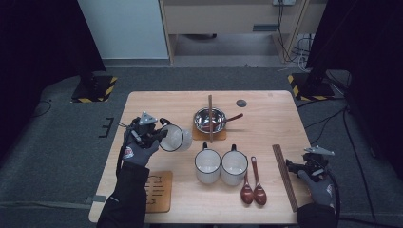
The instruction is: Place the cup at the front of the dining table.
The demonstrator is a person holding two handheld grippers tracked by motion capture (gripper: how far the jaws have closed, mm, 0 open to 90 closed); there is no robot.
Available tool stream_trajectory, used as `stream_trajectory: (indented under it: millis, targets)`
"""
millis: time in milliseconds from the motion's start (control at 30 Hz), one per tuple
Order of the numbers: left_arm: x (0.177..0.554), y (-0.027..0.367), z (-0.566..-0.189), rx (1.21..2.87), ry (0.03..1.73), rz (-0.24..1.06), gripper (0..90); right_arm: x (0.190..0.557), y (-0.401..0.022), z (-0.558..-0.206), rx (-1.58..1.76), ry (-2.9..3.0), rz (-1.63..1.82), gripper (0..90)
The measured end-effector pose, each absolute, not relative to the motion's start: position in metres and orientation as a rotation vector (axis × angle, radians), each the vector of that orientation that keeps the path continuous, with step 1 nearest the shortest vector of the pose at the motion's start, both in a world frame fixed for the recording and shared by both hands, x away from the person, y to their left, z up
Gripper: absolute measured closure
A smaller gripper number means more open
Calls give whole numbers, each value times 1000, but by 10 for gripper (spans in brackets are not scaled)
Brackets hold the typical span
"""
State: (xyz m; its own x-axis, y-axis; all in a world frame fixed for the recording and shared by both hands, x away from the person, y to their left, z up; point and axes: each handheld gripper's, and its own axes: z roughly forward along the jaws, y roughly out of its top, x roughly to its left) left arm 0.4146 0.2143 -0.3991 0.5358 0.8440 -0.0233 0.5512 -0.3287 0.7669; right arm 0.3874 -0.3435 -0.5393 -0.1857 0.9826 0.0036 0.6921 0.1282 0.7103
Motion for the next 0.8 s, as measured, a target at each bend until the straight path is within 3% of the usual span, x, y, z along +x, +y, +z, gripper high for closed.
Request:
stream_trajectory:
  millis: [800]
  targets:
    - [460,210,-409,2045,1209,484,828,387,-344,-539,1609,1939,812,20]
